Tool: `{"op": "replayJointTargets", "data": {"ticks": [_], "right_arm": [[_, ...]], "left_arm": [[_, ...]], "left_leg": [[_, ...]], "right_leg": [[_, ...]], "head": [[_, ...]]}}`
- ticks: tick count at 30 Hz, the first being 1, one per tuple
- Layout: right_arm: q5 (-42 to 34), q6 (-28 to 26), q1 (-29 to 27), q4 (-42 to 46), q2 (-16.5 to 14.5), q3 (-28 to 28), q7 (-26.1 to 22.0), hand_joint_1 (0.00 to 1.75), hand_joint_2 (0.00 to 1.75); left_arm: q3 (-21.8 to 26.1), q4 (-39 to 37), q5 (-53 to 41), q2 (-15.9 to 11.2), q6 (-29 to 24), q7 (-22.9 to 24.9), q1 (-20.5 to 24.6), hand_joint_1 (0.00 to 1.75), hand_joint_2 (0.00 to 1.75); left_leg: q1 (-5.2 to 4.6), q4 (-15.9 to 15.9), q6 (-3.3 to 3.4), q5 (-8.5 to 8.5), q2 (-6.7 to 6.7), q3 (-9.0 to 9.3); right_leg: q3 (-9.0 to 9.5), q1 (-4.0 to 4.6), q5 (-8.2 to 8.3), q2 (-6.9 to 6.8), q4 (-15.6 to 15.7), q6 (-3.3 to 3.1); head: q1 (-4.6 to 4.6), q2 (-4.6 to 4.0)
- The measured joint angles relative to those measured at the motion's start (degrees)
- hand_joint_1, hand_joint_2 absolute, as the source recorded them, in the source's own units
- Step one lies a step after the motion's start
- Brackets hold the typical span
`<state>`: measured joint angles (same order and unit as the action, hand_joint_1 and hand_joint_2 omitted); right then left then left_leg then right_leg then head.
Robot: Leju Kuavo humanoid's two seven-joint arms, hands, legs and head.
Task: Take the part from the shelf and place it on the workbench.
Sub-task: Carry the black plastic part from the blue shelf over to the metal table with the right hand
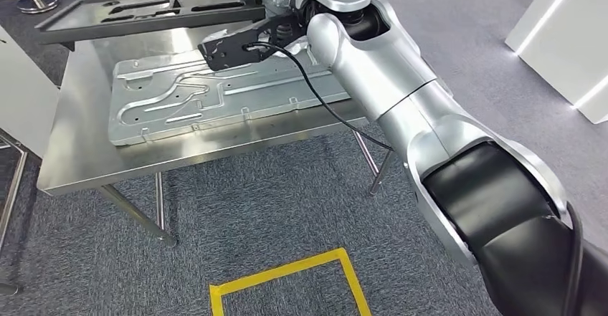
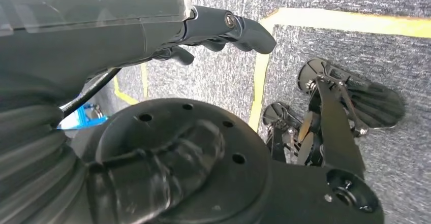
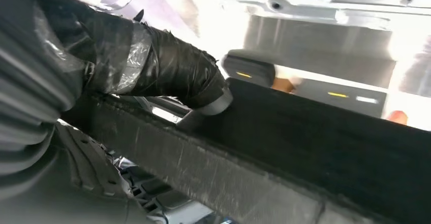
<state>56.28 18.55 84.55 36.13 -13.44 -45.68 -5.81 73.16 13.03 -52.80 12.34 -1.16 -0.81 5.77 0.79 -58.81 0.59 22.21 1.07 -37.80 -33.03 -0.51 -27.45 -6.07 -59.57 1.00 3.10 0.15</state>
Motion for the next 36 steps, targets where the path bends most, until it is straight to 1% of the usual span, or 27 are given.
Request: {"op": "replayJointTargets", "data": {"ticks": [2,3,5,6,7,8,9,10,11,12,13,15,17,19,20,21,22,23,24,25,26,27,30,31,33,35,36], "right_arm": [[0.0,0.0,0.2,0.0,0.0,0.0,0.1,1.75,1.75],[0.0,0.0,0.2,0.0,0.1,0.0,0.1,1.75,1.75],[-0.1,0.0,0.1,-0.2,0.4,0.0,0.1,1.75,1.75],[-0.2,0.0,0.0,-0.3,0.5,0.0,0.1,1.75,1.75],[-0.4,0.0,0.0,-0.4,0.6,0.0,0.0,1.75,1.75],[-0.7,-0.1,-0.1,-0.4,0.6,0.0,0.0,1.75,1.75],[-1.0,-0.2,-0.1,-0.4,0.7,0.0,-0.1,1.75,1.75],[-1.2,-0.2,-0.1,-0.3,0.7,0.0,-0.1,1.75,1.75],[-1.3,-0.3,0.0,-0.3,0.7,0.0,-0.1,1.75,1.75],[-1.3,-0.3,0.0,-0.3,0.7,0.0,-0.1,1.75,1.75],[-1.3,-0.3,0.0,-0.2,0.7,0.0,0.0,1.75,1.75],[-1.3,-0.3,0.0,-0.1,0.7,0.0,0.1,1.75,1.75],[-1.3,-0.3,0.2,0.0,0.7,0.0,0.2,1.75,1.75],[-1.3,-0.3,0.2,0.0,0.8,0.0,0.3,1.75,1.75],[-1.3,-0.3,0.1,0.0,0.8,0.0,0.2,1.75,1.75],[-1.3,-0.2,-0.1,0.0,0.8,0.0,0.2,1.75,1.75],[-1.3,-0.2,-0.2,0.0,0.8,0.0,0.1,1.75,1.75],[-1.4,-0.2,-0.4,0.0,0.8,0.0,0.1,1.75,1.75],[-1.4,-0.2,-0.4,0.0,0.8,0.0,0.0,1.75,1.75],[-1.5,-0.2,-0.3,0.1,0.8,0.0,0.0,1.75,1.75],[-1.6,-0.2,-0.3,0.1,0.8,0.0,0.0,1.75,1.75],[-1.6,-0.2,-0.3,0.1,0.8,0.0,0.0,1.75,1.75],[-1.9,-0.2,-0.3,0.2,0.9,0.0,0.0,1.75,1.75],[-1.9,-0.2,-0.2,0.2,0.9,-0.1,0.0,1.75,1.75],[-2.0,-0.2,-0.2,0.2,1.0,-0.1,0.0,1.75,1.75],[-2.0,-0.2,-0.3,0.2,1.0,-0.1,0.0,1.75,1.75],[-2.0,-0.2,-0.3,0.2,1.1,-0.2,0.0,1.75,1.75]], "left_arm": [[0.0,0.0,0.0,0.0,0.0,0.0,0.1,0.0,1.75],[0.0,0.0,0.0,0.0,0.0,0.0,0.1,0.0,1.75],[0.0,0.0,0.0,0.0,0.0,0.0,0.1,0.0,1.75],[0.0,0.0,-0.1,0.0,0.0,0.0,0.2,0.0,1.75],[0.0,0.0,-0.1,0.0,0.0,0.0,0.2,0.0,1.75],[0.0,0.0,-0.1,0.0,0.0,0.0,0.2,0.0,1.75],[0.0,0.0,-0.2,0.1,0.0,0.0,0.1,0.0,1.75],[0.0,0.0,-0.2,0.2,-0.1,0.0,0.1,0.0,1.75],[0.0,0.0,-0.2,0.3,-0.1,0.0,0.1,0.0,1.75],[0.0,0.0,-0.2,0.4,-0.1,0.1,0.1,0.0,1.75],[0.0,0.0,-0.2,0.5,-0.1,0.1,0.0,0.0,1.75],[0.0,0.0,-0.2,0.5,-0.2,0.2,0.0,0.0,1.75],[0.0,0.0,-0.2,0.4,-0.2,0.3,0.0,0.0,1.75],[0.0,0.0,-0.2,0.3,-0.2,0.3,0.0,0.0,1.75],[0.0,0.0,-0.2,0.2,-0.2,0.3,0.1,0.0,1.75],[0.0,0.0,-0.1,0.2,-0.2,0.3,0.1,0.0,1.75],[0.0,0.0,-0.1,0.1,-0.2,0.5,0.0,0.0,1.75],[0.0,0.0,-0.1,0.1,-0.2,0.7,0.0,0.0,1.75],[0.0,0.0,-0.1,0.0,-0.2,0.9,0.0,0.0,1.75],[0.0,0.0,-0.1,0.0,-0.2,1.1,0.0,0.0,1.75],[0.0,0.0,-0.1,0.0,-0.2,1.3,0.0,0.0,1.75],[0.0,0.0,-0.1,0.0,-0.2,1.5,0.0,0.0,1.75],[0.0,0.0,-0.5,0.0,-0.3,2.0,0.1,0.0,1.75],[0.0,0.0,-0.6,0.0,-0.3,2.1,0.2,0.0,1.75],[0.0,0.0,-0.9,0.0,-0.3,2.2,0.2,0.0,1.75],[0.0,0.0,-1.1,0.0,-0.2,2.4,0.2,0.0,1.75],[0.0,0.0,-1.2,0.0,-0.2,2.6,0.2,0.0,1.75]], "left_leg": [[0.09,0.2,0.69,-0.01,-1.05,0.22],[0.04,0.2,0.94,0.02,-1.56,0.23],[-0.26,0.1,1.32,0.04,-2.54,0.24],[-0.47,0.1,1.47,0.06,-3.08,0.28],[-0.7,0.1,1.57,0.07,-3.6,0.34],[-0.92,0.1,1.62,0.08,-4.15,0.43],[-1.03,0.1,1.65,0.09,-4.62,0.5],[-1.21,0.1,1.6,0.1,-4.94,0.51],[-1.19,0.0,1.5,0.11,-5.16,0.47],[-1.09,0.1,1.35,0.13,-5.26,0.43],[-1.01,0.1,1.13,0.12,-5.32,0.41],[-1.07,0.1,0.66,0.29,-5.17,0.45],[-1.24,-2.5,0.08,2.16,-3.91,-0.55],[-0.81,-9.0,-0.68,5.6,-2.4,-3.41],[-0.48,-12.3,-1.09,6.85,-2.05,-4.97],[-0.13,-14.2,-1.49,7.19,-1.81,-5.93],[0.18,-14.1,-1.88,6.5,-1.63,-5.92],[0.48,-11.8,-2.27,4.91,-1.44,-4.79],[0.77,-8.0,-2.65,2.99,-1.15,-2.87],[0.84,-4.5,-2.87,1.79,-0.93,-0.99],[0.86,-1.9,-2.73,1.06,-0.85,0.36],[0.8,-0.6,-2.38,1.01,-0.86,0.99],[0.64,-0.6,-0.86,1.28,-1.33,0.96],[0.64,-0.6,-0.43,1.26,-1.4,1.03],[0.63,-0.4,0.32,1.22,-1.47,1.15],[0.44,-0.4,0.7,1.31,-1.56,1.16],[0.32,-0.5,0.77,1.35,-1.67,1.19]], "right_leg": [[-1.61,-0.34,-2.39,2.79,-3.7,0.37],[-3.4,-0.35,-4.13,4.43,-7.4,0.35],[-7.58,-0.15,-6.73,5.7,-14.9,0.1],[-8.88,0.01,-6.6,5.86,-16.7,-0.16],[-9.14,0.18,-5.38,5.95,-16.3,-0.55],[-8.26,0.42,-3.19,6.06,-13.4,-1.16],[-6.66,0.8,-0.73,6.33,-9.1,-1.96],[-5.06,1.15,1.07,6.54,-5.2,-2.77],[-3.81,1.51,2.26,6.69,-2.1,-3.38],[-3.17,1.83,2.64,6.78,-0.5,-3.78],[-3.01,1.98,2.6,6.7,-0.2,-3.91],[-2.35,1.73,3.0,6.33,0.8,-3.87],[-1.47,1.09,3.56,5.79,2.0,-3.89],[-1.21,0.73,3.73,5.44,2.3,-3.92],[-1.2,0.58,3.69,5.32,2.3,-3.87],[-1.19,0.42,3.58,5.18,2.2,-3.72],[-1.19,0.21,3.43,5.05,2.0,-3.51],[-1.2,-0.02,3.19,4.93,1.7,-3.18],[-1.22,-0.24,2.86,4.82,1.3,-2.76],[-1.34,-0.3,2.5,4.75,0.8,-2.3],[-1.49,-0.28,2.17,4.71,0.3,-1.87],[-1.63,-0.16,1.94,4.69,0.0,-1.51],[-1.75,-0.15,1.58,4.65,-0.4,-0.72],[-2.01,-0.28,0.95,4.78,-1.1,-0.48],[-4.04,-0.37,-1.8,5.25,-5.7,-0.13],[-7.83,-0.27,-5.09,5.6,-13.2,-0.12],[-9.28,-0.24,-5.73,5.68,-16.0,-0.21]], "head": [[-0.02,0.0],[-0.02,0.0],[-0.01,0.0],[-0.02,0.0],[-0.02,0.0],[-0.02,0.0],[-0.02,0.0],[0.01,0.0],[-0.02,0.0],[-0.06,0.0],[-0.09,0.0],[-0.15,0.0],[-0.04,0.0],[0.07,0.0],[0.07,0.0],[0.07,0.0],[0.07,0.0],[0.07,0.0],[0.07,0.0],[0.09,0.0],[0.06,0.0],[0.02,0.0],[-0.12,0.0],[-0.13,0.0],[-0.14,0.0],[-0.13,0.0],[-0.14,0.0]]}}
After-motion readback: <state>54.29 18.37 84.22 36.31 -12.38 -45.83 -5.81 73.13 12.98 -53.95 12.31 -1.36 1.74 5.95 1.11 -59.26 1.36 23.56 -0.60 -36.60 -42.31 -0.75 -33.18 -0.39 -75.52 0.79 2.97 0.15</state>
